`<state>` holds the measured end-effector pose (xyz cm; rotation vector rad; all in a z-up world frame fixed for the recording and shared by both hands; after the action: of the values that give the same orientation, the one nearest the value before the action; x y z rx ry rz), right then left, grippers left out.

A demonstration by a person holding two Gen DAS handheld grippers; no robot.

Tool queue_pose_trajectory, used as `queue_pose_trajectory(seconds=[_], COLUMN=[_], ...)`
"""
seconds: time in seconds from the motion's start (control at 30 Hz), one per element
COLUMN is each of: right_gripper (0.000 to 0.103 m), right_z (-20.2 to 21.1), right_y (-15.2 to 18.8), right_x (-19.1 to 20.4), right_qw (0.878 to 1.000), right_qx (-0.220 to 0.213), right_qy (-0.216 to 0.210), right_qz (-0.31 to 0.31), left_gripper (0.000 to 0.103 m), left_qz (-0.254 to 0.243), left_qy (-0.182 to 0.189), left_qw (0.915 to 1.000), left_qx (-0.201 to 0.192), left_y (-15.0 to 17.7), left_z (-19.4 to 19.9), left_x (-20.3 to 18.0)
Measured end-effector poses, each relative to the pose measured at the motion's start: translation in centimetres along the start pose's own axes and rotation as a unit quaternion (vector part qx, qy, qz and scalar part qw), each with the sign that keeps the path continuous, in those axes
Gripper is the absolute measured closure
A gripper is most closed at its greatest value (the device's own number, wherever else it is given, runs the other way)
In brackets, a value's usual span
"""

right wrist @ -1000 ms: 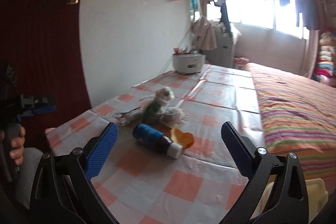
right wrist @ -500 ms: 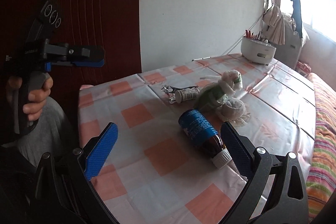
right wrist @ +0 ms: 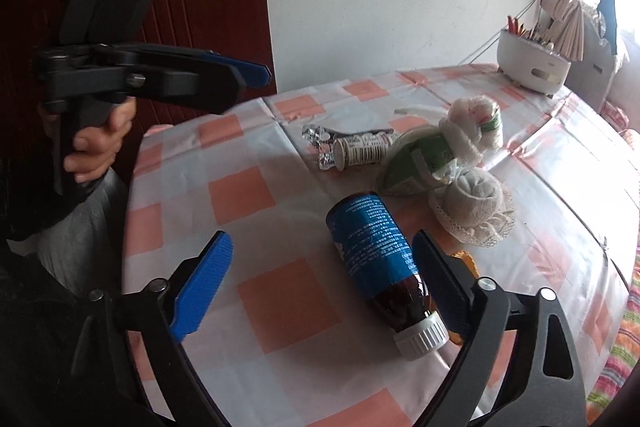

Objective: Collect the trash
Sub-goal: 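Grasp the blue-labelled bottle with the right tool while the left tool grasps the white bag bundle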

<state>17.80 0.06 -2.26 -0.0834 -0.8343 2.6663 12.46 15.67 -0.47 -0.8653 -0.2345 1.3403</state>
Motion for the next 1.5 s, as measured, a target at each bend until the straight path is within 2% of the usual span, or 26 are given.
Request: queue_pose_trajectory(seconds=[0.07,0.2,0.33,0.43,0.6,0.67,0.83,1.0,1.1,1.17,1.27,1.4,1.5], right_gripper=[0.023,0.023,0.033,0.046,0.051,0.06,0.061,0.061,0.061,0.061,0.061,0.062,0.062], right_z=[-1.5,-2.4,-3.7,-4.5,-4.7,-5.1,-4.1,-0.4,3.5,6.1,8.5,10.2,11.1], right_y=[-0.1,-0.3,-0.3,-0.1,0.1,0.5,1.9,4.2,5.3,5.8,6.2,6.8,7.0], right_x=[-0.5,-1.7,-2.3,-2.3,-1.7,-1.3,-1.4,-2.2,-2.3,-1.4,0.5,2.2,2.8], right_qw=[1.0,0.999,0.998,0.997,0.997,0.996,0.996,0.992,0.986,0.98,0.975,0.969,0.967], right_qx=[0.024,0.034,0.053,0.062,0.066,0.079,0.068,0.028,-0.021,-0.063,-0.108,-0.149,-0.164], right_qy=[0.011,0.024,0.029,0.028,0.03,0.028,0.02,0.015,0.029,0.035,0.043,0.041,0.049], right_qz=[-0.001,-0.016,-0.024,-0.027,-0.028,-0.024,-0.058,-0.121,-0.165,-0.185,-0.187,-0.191,-0.187], left_gripper=[0.022,0.022,0.022,0.022,0.022,0.022,0.022,0.022,0.022,0.022,0.022,0.022,0.022], left_qz=[-0.012,-0.022,-0.015,-0.009,-0.011,-0.009,-0.014,-0.053,-0.079,-0.074,-0.075,-0.064,-0.047], left_qy=[0.002,-0.004,-0.001,-0.003,-0.011,-0.011,-0.019,-0.042,-0.058,-0.054,-0.077,-0.108,-0.108], left_qw=[0.9999,0.9997,0.9999,0.9999,0.9999,0.9999,0.9997,0.9977,0.9952,0.9957,0.9936,0.9901,0.9902], left_qx=[-0.009,-0.011,-0.007,-0.002,0.003,0.003,0.001,-0.001,-0.001,0.008,0.035,0.064,0.075], left_y=[0.1,0.2,0.2,0.2,0.3,0.3,-0.1,-0.7,-1.8,-3.0,-4.9,-6.4,-7.0], left_z=[0.4,0.8,0.9,0.8,0.4,0.4,-0.1,-1.0,-2.1,-3.4,-6.5,-10.5,-12.3], left_x=[-0.4,-0.8,-0.6,-0.4,-0.5,-0.4,-0.8,-2.0,-2.7,-2.6,-2.6,-1.8,-1.3])
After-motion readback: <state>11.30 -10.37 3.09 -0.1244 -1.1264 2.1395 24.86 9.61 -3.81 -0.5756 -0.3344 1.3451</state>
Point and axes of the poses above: each gripper's, at about its wrist camera, not at the fingertips, and z roughly against the way its jaws point, x to its left, y to its underside, the point moved 1 cm from there along -z, roughly the way its jaws point, and after that the axes turned 10 degrees about x, right-handed, at the moved point
